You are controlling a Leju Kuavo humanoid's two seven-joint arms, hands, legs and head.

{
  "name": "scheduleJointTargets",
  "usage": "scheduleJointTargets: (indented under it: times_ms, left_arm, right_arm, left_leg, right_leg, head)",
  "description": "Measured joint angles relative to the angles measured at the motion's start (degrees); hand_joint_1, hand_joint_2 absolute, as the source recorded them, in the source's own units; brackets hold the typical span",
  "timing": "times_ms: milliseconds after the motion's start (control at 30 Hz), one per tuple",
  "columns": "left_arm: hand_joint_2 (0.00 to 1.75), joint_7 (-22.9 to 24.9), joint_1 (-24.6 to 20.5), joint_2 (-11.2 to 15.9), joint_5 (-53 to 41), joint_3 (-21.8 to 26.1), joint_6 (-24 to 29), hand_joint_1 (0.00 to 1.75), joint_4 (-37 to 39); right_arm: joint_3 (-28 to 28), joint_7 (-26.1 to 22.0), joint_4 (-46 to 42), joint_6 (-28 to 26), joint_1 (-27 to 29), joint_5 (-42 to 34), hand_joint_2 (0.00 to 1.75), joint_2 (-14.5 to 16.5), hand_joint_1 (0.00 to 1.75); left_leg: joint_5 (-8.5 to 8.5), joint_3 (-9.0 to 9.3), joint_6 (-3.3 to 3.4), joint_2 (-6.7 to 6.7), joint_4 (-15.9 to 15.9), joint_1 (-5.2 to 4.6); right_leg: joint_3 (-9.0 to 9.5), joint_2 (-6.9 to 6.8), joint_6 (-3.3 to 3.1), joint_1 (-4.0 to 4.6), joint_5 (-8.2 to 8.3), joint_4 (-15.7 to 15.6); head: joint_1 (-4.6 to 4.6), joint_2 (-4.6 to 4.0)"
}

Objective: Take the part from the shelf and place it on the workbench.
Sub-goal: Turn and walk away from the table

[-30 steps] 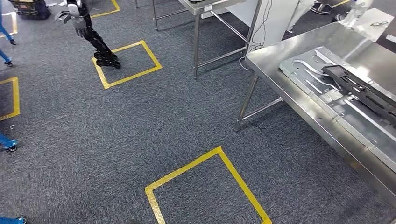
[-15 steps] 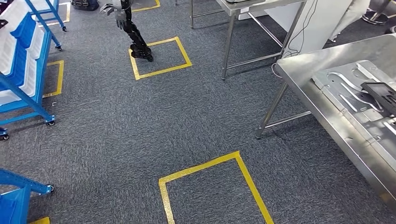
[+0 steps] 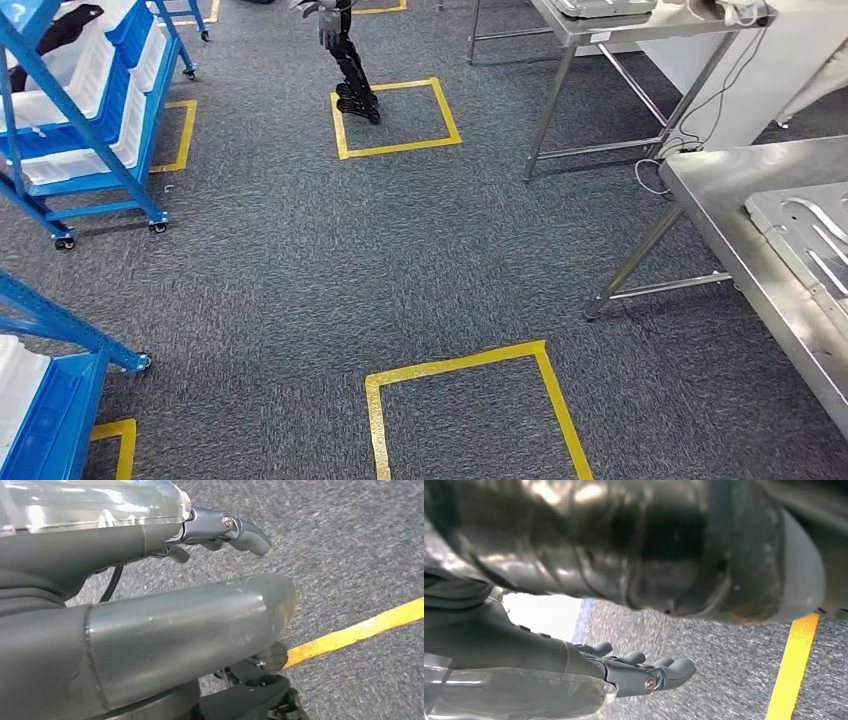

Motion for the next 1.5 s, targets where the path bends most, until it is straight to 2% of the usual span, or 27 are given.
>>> scheduleJointTargets:
  times_ms: [67, 100, 133, 200, 267, 333, 400, 433, 467, 500, 567, 633, 667, 733, 800, 867, 933, 967, 1000, 1100, 1167, 1233, 1267, 1333, 1400, 1433, 1500]
  left_arm:
    - [0.0, 0.0, 0.0, -0.1, 0.0, 0.0, 0.0, 0.0, 0.0]
    - [0.0, 0.0, 0.0, -0.1, 0.0, 0.0, 0.0, 0.0, 0.0]
    - [0.0, 0.0, 0.0, -0.1, 0.0, 0.0, 0.0, 0.0, 0.0]
    - [0.0, 0.0, 0.0, -0.1, 0.0, 0.0, 0.0, 0.0, 0.0]
    - [0.0, 0.0, 0.1, -0.1, 0.0, 0.0, 0.0, 0.0, 0.0]
    - [0.0, 0.0, 0.0, -0.1, 0.0, 0.0, 0.0, 0.0, 0.0]
    - [0.0, -0.1, -0.1, -0.1, 0.0, 0.0, 0.0, 0.0, 0.0]
    - [0.0, -0.1, 0.0, -0.1, 0.0, 0.0, 0.0, 0.0, 0.0]
    - [0.0, -0.1, 0.0, -0.1, 0.0, 0.0, 0.0, 0.0, 0.0]
    - [0.0, -0.2, 0.1, -0.1, 0.0, 0.0, 0.0, 0.0, 0.0]
    - [0.0, -0.3, 0.1, 0.0, 0.1, 0.0, 0.0, 0.0, 0.0]
    - [0.0, -0.4, -0.1, 0.0, 0.1, 0.0, 0.0, 0.0, 0.0]
    - [0.0, -0.4, -0.1, 0.0, 0.1, 0.0, 0.0, 0.0, 0.0]
    - [0.0, -0.4, 0.0, 0.0, 0.1, 0.1, -0.1, 0.0, 0.0]
    - [0.0, -0.4, 0.0, 0.0, -0.1, 0.0, -0.4, 0.0, 0.0]
    - [0.0, -0.4, -0.2, 0.0, -0.5, 0.0, -0.8, 0.0, 0.0]
    - [0.0, -0.4, -0.3, 0.0, -0.7, -0.1, -1.0, 0.0, 0.0]
    - [0.0, -0.4, -0.2, 0.0, -0.8, -0.1, -1.0, 0.0, 0.0]
    - [0.0, -0.4, -0.2, 0.0, -0.9, -0.1, -1.0, 0.0, 0.0]
    - [0.0, -0.3, -0.3, 0.0, -1.2, -0.1, -0.9, 0.0, 0.0]
    - [0.0, -0.1, -0.3, 0.0, -1.2, -0.1, -0.7, 0.0, 0.0]
    - [0.0, 0.0, -0.3, 0.0, -1.3, -0.1, -0.7, 0.0, 0.0]
    - [0.0, 0.1, -0.3, 0.0, -1.4, -0.1, -0.7, 0.0, 0.0]
    - [0.0, 0.3, -0.4, 0.0, -1.5, -0.2, -0.7, 0.0, 0.0]
    - [0.0, 0.4, -0.5, 0.0, -1.8, -0.2, -0.8, 0.0, 0.0]
    - [0.0, 0.5, -0.6, 0.0, -1.9, -0.3, -0.8, 0.0, 0.0]
    - [0.0, 0.8, -0.5, 0.0, -2.1, -0.4, -0.8, 0.0, 0.0]
  right_arm:
    - [0.0, 0.0, 0.0, 0.0, 0.1, 0.0, 0.0, 0.0, 0.0]
    - [0.0, 0.0, 0.0, 0.0, 0.1, 0.0, 0.0, 0.0, 0.0]
    - [0.0, 0.0, 0.1, 0.0, 0.1, 0.0, 0.0, 0.0, 0.0]
    - [0.0, 0.0, 0.1, 0.0, -0.2, 0.0, 0.0, 0.0, 0.0]
    - [0.0, 0.0, 0.1, 0.0, -0.2, 0.0, 0.0, 0.0, 0.0]
    - [0.0, 0.0, 0.1, 0.0, -0.1, 0.0, 0.0, 0.1, 0.0]
    - [0.0, 0.0, 0.1, 0.1, 0.1, 0.0, 0.0, 0.1, 0.0]
    - [0.0, 0.1, 0.1, 0.2, 0.1, 0.0, 0.0, 0.1, 0.0]
    - [0.0, 0.1, 0.1, 0.3, 0.1, 0.0, 0.0, 0.1, 0.0]
    - [0.0, 0.2, 0.1, 0.3, 0.1, 0.0, 0.0, 0.1, 0.0]
    - [0.0, 0.4, 0.1, 0.4, 0.0, 0.0, 0.0, 0.1, 0.0]
    - [0.0, 0.4, 0.1, 0.5, 0.0, 0.0, 0.0, 0.1, 0.0]
    - [0.0, 0.4, 0.1, 0.6, -0.1, 0.0, 0.0, 0.1, 0.0]
    - [0.0, 0.2, 0.1, 0.8, -0.4, 0.0, 0.0, 0.1, 0.0]
    - [0.0, -0.1, 0.1, 0.9, -0.4, -0.1, 0.0, 0.0, 0.0]
    - [-0.1, -0.4, 0.1, 1.3, -0.2, -0.4, 0.0, -0.4, 0.0]
    - [-0.1, -0.7, 0.1, 1.9, -0.1, -0.6, 0.0, -0.9, 0.0]
    - [-0.2, -0.7, 0.1, 2.2, -0.1, -0.7, 0.0, -1.1, 0.0]
    - [-0.2, -0.7, 0.1, 2.4, 0.0, -0.7, 0.0, -1.3, 0.0]
    - [-0.2, -0.7, 0.1, 3.1, 0.3, -0.7, 0.0, -1.9, 0.0]
    - [-0.2, -0.7, 0.1, 3.3, 0.3, -0.7, 0.0, -2.1, 0.0]
    - [-0.2, -0.7, 0.1, 3.5, 0.1, -0.7, 0.0, -2.1, 0.0]
    - [-0.2, -0.8, 0.1, 3.6, 0.0, -0.6, 0.0, -2.2, 0.0]
    - [-0.2, -0.9, 0.1, 3.8, 0.1, -0.4, 0.0, -2.2, 0.0]
    - [-0.2, -1.0, 0.1, 4.0, 0.3, -0.1, 0.0, -2.2, 0.0]
    - [-0.2, -1.0, 0.1, 4.0, 0.3, 0.0, 0.0, -2.2, 0.0]
    - [-0.2, -1.0, 0.1, 4.1, 0.4, 0.1, 0.0, -2.2, 0.0]
  left_leg:
    - [-0.09, -0.13, -0.29, -1.42, 0.4, -0.04]
    - [-0.1, -0.31, -0.59, -1.96, 0.6, -0.1]
    - [-0.07, -0.53, -0.95, -2.41, 0.7, -0.13]
    - [0.17, -0.87, -1.78, -3.29, 0.5, -0.09]
    - [-0.59, -1.48, -2.31, -2.18, 1.6, -0.02]
    - [-3.74, -3.92, -2.61, 0.74, 6.9, -0.01]
    - [-7.32, -7.52, -2.95, 2.41, 14.6, 0.07]
    - [-8.0, -8.56, -3.07, 2.71, 17.0, 0.11]
    - [-7.5, -8.44, -3.1, 2.9, 17.0, 0.12]
    - [-6.02, -7.13, -3.04, 3.18, 14.8, 0.12]
    - [-2.6, -2.49, -2.55, 5.15, 6.4, -0.09]
    - [-1.29, 0.29, -1.99, 6.9, 1.3, -0.44]
    - [-1.45, 0.39, -1.79, 7.05, 0.8, -0.62]
    - [-1.14, 0.33, -1.31, 5.84, 0.5, -0.53]
    - [-0.72, 0.59, -0.6, 4.63, -0.1, -0.23]
    - [-0.43, 0.6, -0.14, 3.42, -0.3, -0.13]
    - [-0.36, 0.41, 0.0, 2.1, -0.2, -0.26]
    - [-0.35, 0.39, 0.01, 1.41, -0.1, -0.32]
    - [-0.36, 0.42, 0.0, 0.62, -0.1, -0.34]
    - [-0.49, 0.42, -0.31, -1.71, 0.3, -0.35]
    - [-0.45, 0.08, -0.89, -2.68, 0.5, -0.32]
    - [-0.28, -0.2, -1.65, -3.54, 0.3, -0.24]
    - [-0.46, -0.33, -1.93, -3.34, 0.6, -0.21]
    - [-2.48, -1.88, -2.31, -0.98, 3.8, -0.32]
    - [-6.29, -5.42, -2.54, 1.87, 11.1, -0.31]
    - [-7.73, -7.19, -2.67, 2.46, 14.8, -0.27]
    - [-7.61, -8.12, -2.71, 2.92, 17.0, -0.21]
  right_leg:
    - [3.39, 2.06, -0.33, -0.13, 3.61, -7.8]
    - [4.39, 2.86, -0.5, -0.14, 4.44, -10.2]
    - [4.76, 3.37, -0.68, -0.06, 4.59, -11.3]
    - [4.73, 2.54, -1.2, 0.09, 4.77, -11.4]
    - [4.94, 1.26, -2.07, -0.02, 5.1, -11.9]
    - [5.01, -0.25, -2.82, 0.0, 5.25, -12.3]
    - [4.91, -1.77, -3.09, 0.23, 5.16, -12.2]
    - [4.89, -2.53, -3.12, 0.31, 5.11, -12.2]
    - [4.89, -3.26, -3.08, 0.34, 5.05, -12.2]
    - [4.94, -3.95, -2.99, 0.36, 4.95, -12.1]
    - [5.2, -5.18, -2.63, 0.46, 4.63, -11.9]
    - [5.42, -6.1, -2.07, 0.68, 4.3, -11.8]
    - [5.51, -6.5, -1.77, 0.77, 4.24, -11.8]
    - [5.86, -7.12, -1.13, 0.71, 4.08, -11.8]
    - [5.45, -5.15, -0.5, 0.46, 2.49, -10.1]
    - [2.69, -1.85, -0.17, 0.26, -1.15, -4.0]
    - [-0.87, -0.61, -0.11, 0.24, -3.82, 2.9]
    - [-1.77, -0.48, -0.15, 0.25, -3.68, 4.3]
    - [-1.58, -0.38, -0.24, 0.25, -2.3, 3.4]
    - [2.98, 1.89, -0.78, 0.2, 3.96, -7.5]
    - [4.41, 3.3, -1.09, 0.32, 4.97, -11.1]
    - [4.47, 2.65, -1.53, 0.43, 5.04, -11.3]
    - [4.62, 2.08, -1.87, 0.38, 5.17, -11.6]
    - [4.87, 0.69, -2.69, 0.26, 5.4, -12.1]
    - [4.88, -0.9, -3.21, 0.52, 5.33, -12.2]
    - [4.85, -1.72, -3.31, 0.66, 5.27, -12.2]
    - [4.86, -3.26, -3.38, 0.86, 5.11, -12.1]
  head:
    - [0.01, 0.0]
    - [0.0, 0.0]
    - [-0.01, 0.0]
    - [-0.03, 0.0]
    - [-0.05, 0.0]
    - [-0.09, 0.0]
    - [-0.11, 0.0]
    - [-0.11, 0.0]
    - [-0.11, 0.0]
    - [-0.11, 0.0]
    - [-0.11, 0.0]
    - [-0.09, 0.0]
    - [-0.08, 0.0]
    - [-0.08, 0.0]
    - [-0.04, 0.0]
    - [-0.02, 0.0]
    - [-0.03, 0.0]
    - [-0.03, 0.0]
    - [-0.03, 0.0]
    - [-0.03, 0.0]
    - [-0.03, 0.0]
    - [-0.04, 0.0]
    - [-0.04, 0.0]
    - [-0.09, 0.0]
    - [-0.14, 0.0]
    - [-0.14, 0.0]
    - [-0.14, 0.0]
